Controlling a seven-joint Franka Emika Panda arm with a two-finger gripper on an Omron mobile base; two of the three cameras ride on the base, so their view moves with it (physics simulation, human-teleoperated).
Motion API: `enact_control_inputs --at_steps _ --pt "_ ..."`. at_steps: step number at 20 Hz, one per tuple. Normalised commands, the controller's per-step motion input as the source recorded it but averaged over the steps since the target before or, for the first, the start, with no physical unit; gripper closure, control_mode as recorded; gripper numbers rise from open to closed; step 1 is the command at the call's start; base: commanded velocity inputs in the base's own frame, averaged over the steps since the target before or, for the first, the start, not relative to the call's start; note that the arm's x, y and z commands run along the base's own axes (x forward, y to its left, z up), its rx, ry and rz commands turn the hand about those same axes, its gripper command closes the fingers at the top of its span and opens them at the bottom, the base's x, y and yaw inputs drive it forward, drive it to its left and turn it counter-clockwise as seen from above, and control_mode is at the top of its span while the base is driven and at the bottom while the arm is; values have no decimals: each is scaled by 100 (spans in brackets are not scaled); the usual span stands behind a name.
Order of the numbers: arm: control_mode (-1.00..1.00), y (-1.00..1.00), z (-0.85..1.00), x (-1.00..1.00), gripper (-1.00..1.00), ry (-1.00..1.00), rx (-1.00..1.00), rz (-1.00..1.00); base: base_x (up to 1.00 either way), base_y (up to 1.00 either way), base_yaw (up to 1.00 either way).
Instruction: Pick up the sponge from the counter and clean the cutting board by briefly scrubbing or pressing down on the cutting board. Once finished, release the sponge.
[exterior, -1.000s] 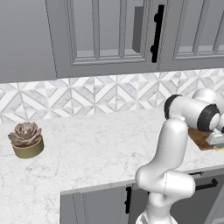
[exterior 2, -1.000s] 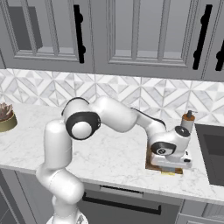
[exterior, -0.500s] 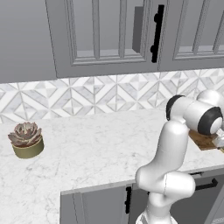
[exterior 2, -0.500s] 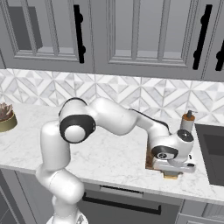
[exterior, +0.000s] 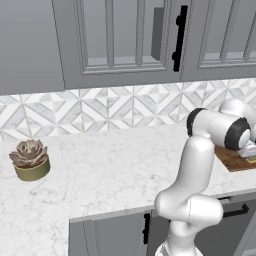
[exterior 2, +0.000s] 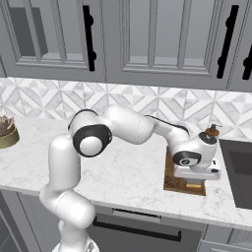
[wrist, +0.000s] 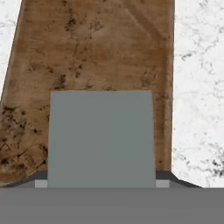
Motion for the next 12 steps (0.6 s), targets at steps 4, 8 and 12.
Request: enact_control_inputs --at_steps 4,8,12 --pt "-100 -34 9 67 100 0 1 1 0 0 0" --pt "-100 -28 3 59 100 0 1 0 0 0 0" --pt "-100 -6 0 41 100 0 0 0 0 0 0"
